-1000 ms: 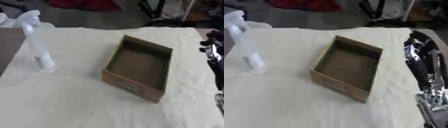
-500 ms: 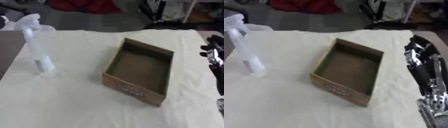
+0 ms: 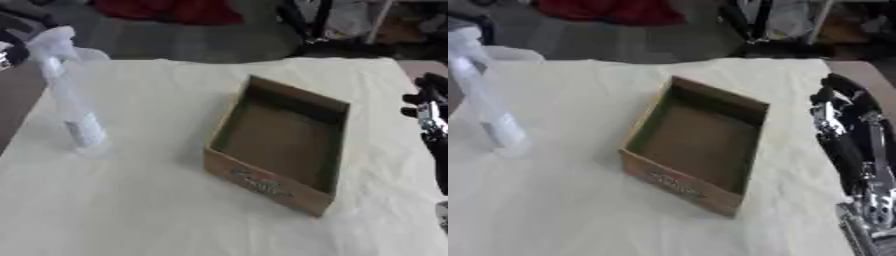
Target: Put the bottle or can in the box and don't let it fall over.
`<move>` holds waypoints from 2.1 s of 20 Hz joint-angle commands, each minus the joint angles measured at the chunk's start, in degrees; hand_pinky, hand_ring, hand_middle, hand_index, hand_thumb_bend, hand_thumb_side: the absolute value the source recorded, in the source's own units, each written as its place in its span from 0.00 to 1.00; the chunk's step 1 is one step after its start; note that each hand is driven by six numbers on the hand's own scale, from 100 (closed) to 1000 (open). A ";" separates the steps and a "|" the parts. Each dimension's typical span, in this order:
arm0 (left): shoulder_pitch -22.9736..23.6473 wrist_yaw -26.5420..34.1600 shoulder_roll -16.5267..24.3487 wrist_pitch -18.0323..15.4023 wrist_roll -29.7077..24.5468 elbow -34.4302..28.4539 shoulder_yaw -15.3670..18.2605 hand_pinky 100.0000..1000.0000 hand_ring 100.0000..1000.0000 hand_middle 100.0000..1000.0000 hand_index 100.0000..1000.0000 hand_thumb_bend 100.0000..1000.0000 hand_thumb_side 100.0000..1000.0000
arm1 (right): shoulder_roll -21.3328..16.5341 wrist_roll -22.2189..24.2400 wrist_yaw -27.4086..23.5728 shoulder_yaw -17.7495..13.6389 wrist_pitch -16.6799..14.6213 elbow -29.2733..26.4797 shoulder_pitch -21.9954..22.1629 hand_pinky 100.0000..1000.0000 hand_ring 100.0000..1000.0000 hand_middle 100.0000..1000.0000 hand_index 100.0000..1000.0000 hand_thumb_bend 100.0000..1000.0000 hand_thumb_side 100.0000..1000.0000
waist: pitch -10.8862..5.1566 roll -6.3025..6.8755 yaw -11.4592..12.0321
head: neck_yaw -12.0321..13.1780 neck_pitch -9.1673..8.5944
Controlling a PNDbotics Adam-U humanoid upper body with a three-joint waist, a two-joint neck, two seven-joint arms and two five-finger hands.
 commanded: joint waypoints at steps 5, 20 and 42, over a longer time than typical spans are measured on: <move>-3.67 -0.45 0.64 -1.25 2.45 -0.33 1.27 0.90 0.74 0.81 0.86 0.29 0.70 | -0.73 0.30 0.26 0.11 0.06 -0.74 -0.85 0.68 0.71 0.77 0.80 0.00 0.50 | -0.09 0.33 -0.43 | 0.86 -0.86; -7.16 -2.85 -1.64 -1.85 4.46 1.22 1.13 0.91 0.76 0.82 0.87 0.32 0.70 | -0.91 0.83 0.26 0.70 0.18 -0.74 -1.84 0.68 0.71 0.77 0.80 0.00 0.51 | 1.00 1.09 -2.93 | 2.39 -2.05; -6.54 -5.65 -1.07 -1.27 2.07 2.49 1.62 0.90 0.76 0.81 0.86 0.32 0.70 | -0.72 0.79 0.69 0.81 0.46 -0.74 -1.48 0.68 0.71 0.77 0.80 0.00 0.54 | 1.46 0.98 -2.93 | 2.53 -1.84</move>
